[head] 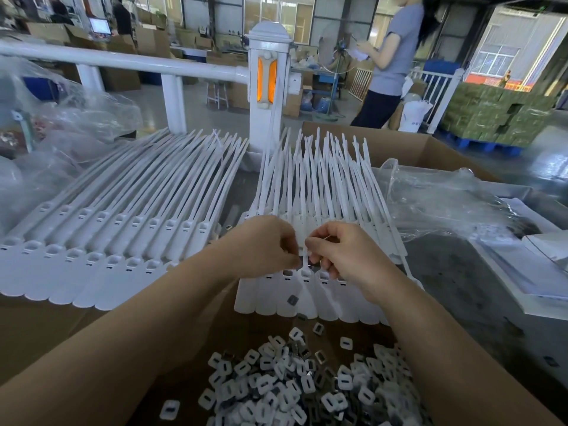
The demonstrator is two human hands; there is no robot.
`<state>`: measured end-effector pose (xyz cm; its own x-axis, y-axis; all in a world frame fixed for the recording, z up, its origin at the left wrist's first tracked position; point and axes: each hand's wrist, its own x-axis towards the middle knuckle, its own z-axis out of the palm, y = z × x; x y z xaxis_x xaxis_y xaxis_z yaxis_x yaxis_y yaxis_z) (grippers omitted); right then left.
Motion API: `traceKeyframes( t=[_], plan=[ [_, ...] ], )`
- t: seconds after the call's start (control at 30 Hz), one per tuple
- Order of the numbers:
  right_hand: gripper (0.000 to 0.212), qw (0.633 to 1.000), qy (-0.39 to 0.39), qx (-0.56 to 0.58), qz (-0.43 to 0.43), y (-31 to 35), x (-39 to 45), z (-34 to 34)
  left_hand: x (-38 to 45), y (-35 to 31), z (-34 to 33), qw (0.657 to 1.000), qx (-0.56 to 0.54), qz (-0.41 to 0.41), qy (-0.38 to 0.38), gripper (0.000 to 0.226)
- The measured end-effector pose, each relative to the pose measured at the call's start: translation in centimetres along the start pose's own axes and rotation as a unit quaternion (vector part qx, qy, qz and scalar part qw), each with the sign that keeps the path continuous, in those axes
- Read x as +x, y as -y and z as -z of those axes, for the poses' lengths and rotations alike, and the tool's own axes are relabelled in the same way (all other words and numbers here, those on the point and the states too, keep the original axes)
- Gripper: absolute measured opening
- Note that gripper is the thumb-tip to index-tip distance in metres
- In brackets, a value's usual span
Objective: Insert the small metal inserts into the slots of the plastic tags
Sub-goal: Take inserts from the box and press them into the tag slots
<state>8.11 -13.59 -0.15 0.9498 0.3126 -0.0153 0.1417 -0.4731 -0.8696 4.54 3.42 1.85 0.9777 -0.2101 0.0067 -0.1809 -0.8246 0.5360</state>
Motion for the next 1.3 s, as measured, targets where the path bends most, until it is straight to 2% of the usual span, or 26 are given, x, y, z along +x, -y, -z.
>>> traceKeyframes(
  t=[0.03,0.1,0.17,0.27,0.37,0.57,0.7,0.8,0.93,1.1,1.3],
  plan=[
    [0.006,1.0,0.0,0.005,-0.003,0.0,0.0,0.1,-0.3,-0.5,0.0,0.999,-0.014,-0.049,0.01,0.005],
    [0.008,1.0,-0.002,0.02,-0.01,0.1,-0.1,0.2,-1.0,-1.8,-0.1,0.988,-0.057,-0.121,0.083,0.006],
    [0.009,0.999,-0.002,0.043,-0.01,0.1,-0.1,0.3,-1.5,-2.8,-0.8,0.972,-0.084,-0.148,0.162,0.007],
    [0.008,0.998,0.005,0.066,-0.002,0.0,0.0,0.4,-1.8,-3.3,-2.1,0.958,-0.084,-0.174,0.214,0.016],
    [0.008,0.997,0.007,0.076,-0.006,-0.2,0.0,0.4,-1.9,-3.6,-2.7,0.958,-0.058,-0.186,0.211,0.019],
    [0.007,0.996,0.006,0.09,-0.003,-0.3,0.1,0.3,-2.1,-4.0,-3.2,0.964,-0.01,-0.226,0.141,0.012],
    [0.009,0.998,-0.007,0.061,-0.021,-0.4,0.3,0.4,-1.5,-3.0,-1.7,0.984,-0.107,-0.118,0.078,0.006],
    [0.009,0.999,-0.003,0.033,-0.015,-0.3,0.2,0.4,-0.7,-1.1,0.4,0.984,-0.174,-0.029,0.023,0.002],
    [0.006,0.999,0.001,0.047,-0.012,-0.2,0.1,0.2,-0.3,1.0,1.6,0.985,-0.164,0.059,0.001,0.006],
    [0.006,0.999,0.001,0.046,-0.016,-0.2,0.2,0.2,0.0,1.4,1.1,0.992,-0.077,0.097,-0.001,0.012],
    [0.006,0.999,0.004,0.048,-0.015,-0.3,0.1,0.1,0.1,0.9,0.0,0.994,-0.058,0.096,0.007,0.006]
  ],
)
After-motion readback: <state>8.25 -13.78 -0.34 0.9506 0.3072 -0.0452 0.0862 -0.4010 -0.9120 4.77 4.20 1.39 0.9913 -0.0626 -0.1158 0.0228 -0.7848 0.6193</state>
